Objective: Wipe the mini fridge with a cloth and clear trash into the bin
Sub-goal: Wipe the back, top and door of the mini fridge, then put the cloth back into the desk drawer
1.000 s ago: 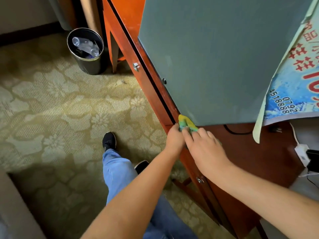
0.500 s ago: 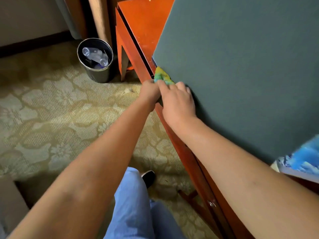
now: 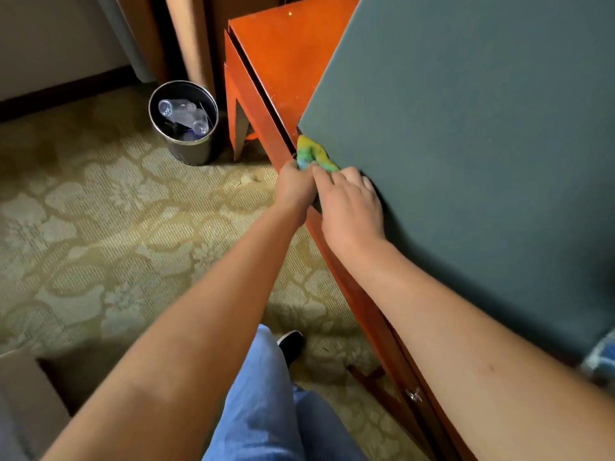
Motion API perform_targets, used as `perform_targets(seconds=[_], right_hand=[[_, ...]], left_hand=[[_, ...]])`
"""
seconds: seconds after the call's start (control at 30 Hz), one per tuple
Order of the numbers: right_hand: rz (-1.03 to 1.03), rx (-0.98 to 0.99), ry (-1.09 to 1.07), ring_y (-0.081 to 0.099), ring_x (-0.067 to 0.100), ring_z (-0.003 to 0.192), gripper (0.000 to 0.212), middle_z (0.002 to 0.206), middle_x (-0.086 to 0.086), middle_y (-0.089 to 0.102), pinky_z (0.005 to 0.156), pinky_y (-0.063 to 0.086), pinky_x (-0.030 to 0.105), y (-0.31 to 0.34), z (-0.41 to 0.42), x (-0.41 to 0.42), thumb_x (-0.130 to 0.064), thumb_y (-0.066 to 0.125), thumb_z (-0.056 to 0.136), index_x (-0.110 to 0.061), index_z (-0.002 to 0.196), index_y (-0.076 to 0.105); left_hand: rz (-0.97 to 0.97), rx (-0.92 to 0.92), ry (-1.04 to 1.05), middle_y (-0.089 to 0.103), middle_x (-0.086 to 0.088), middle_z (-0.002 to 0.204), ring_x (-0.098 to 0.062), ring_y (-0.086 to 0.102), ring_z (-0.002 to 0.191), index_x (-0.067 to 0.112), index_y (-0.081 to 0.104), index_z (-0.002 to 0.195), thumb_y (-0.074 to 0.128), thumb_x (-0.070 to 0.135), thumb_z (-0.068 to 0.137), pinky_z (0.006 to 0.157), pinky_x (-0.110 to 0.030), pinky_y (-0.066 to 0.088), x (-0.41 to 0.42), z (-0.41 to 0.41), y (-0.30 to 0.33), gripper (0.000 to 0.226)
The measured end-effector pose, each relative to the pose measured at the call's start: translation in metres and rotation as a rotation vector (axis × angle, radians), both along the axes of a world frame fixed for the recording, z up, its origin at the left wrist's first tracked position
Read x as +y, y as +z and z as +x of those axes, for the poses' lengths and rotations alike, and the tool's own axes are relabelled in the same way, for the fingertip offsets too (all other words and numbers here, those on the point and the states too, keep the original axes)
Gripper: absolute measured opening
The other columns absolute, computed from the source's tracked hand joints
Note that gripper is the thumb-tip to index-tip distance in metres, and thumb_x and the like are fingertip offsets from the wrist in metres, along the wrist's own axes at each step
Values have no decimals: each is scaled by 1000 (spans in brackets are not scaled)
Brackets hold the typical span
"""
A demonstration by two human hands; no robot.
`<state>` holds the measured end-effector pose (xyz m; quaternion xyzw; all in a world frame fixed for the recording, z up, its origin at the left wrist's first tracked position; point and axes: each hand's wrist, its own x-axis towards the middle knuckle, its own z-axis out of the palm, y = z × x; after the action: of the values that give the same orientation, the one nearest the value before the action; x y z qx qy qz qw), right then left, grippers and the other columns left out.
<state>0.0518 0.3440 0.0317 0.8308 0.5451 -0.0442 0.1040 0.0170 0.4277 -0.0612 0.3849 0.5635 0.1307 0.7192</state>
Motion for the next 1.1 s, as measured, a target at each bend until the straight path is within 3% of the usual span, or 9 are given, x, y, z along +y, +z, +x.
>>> perform_targets(seconds=[0.1, 0.3, 0.47, 0.6, 0.7, 0.83, 0.9, 1.0, 1.1], right_hand=[[-32, 28, 3, 47, 25, 125, 61, 130, 2, 62, 107, 37, 38, 24, 2, -38, -13, 62, 92, -18, 148, 41], [67, 0, -8, 47, 24, 126, 62, 133, 1, 61, 109, 37, 41, 84, 0, -94, -8, 64, 90, -19, 148, 45], [184, -27, -5, 46, 23, 126, 65, 134, -2, 59, 107, 37, 40, 122, -3, -144, -4, 60, 83, -21, 145, 47], [247, -21, -24, 49, 24, 121, 73, 135, -3, 54, 101, 41, 38, 130, -12, -191, -1, 67, 77, -22, 144, 48], [206, 33, -8, 48, 24, 120, 76, 141, -1, 48, 102, 42, 36, 129, -29, -227, -7, 70, 77, -20, 146, 42], [110, 316, -14, 37, 24, 137, 75, 154, -1, 33, 110, 40, 38, 121, -42, -276, -21, 70, 86, -21, 152, 34], [135, 492, -38, 36, 19, 139, 61, 154, -5, 36, 108, 40, 36, 117, -44, -296, -27, 63, 94, -24, 149, 40], [302, 600, 6, 57, 13, 117, 31, 128, -10, 62, 94, 46, 27, 110, -53, -331, -24, 61, 94, -25, 125, 64], [380, 664, -71, 65, 10, 93, 15, 105, -13, 70, 78, 50, 24, 96, -66, -374, -22, 65, 91, -25, 104, 72]], left_hand=[[6, -20, 9, 71, -8, 99, -22, 68, 87, 14, 62, 100, 59, 21, 93, 72, -36, 54, -41, 2, 17, 10], [218, -41, 4, 66, 1, 85, -16, 63, 77, 15, 60, 97, 57, 27, 93, 70, -36, 52, -85, 1, 81, 13], [296, -108, -39, 68, -3, 93, -21, 68, 88, 19, 60, 100, 58, 31, 92, 85, -49, 58, -120, -6, 138, 15], [313, -108, -96, 69, -2, 97, -20, 69, 93, 25, 56, 96, 63, 36, 90, 87, -48, 58, -154, -20, 167, 14], [320, -65, -139, 68, -4, 96, -22, 69, 93, 18, 58, 102, 65, 36, 90, 85, -45, 58, -183, -35, 171, 22], [174, -59, -144, 71, -11, 102, -28, 70, 100, 17, 62, 109, 70, 33, 87, 91, -49, 58, -217, -53, 157, 29], [81, -104, -186, 74, -12, 103, -31, 71, 100, 19, 67, 108, 71, 32, 87, 90, -48, 59, -230, -61, 150, 25], [-99, -165, -246, 72, -18, 112, -30, 71, 96, 9, 66, 120, 65, 24, 93, 88, -43, 59, -246, -70, 146, 31], [-267, -128, -316, 73, -18, 111, -30, 72, 94, 2, 65, 120, 58, 26, 95, 93, -44, 57, -263, -76, 139, 35]])
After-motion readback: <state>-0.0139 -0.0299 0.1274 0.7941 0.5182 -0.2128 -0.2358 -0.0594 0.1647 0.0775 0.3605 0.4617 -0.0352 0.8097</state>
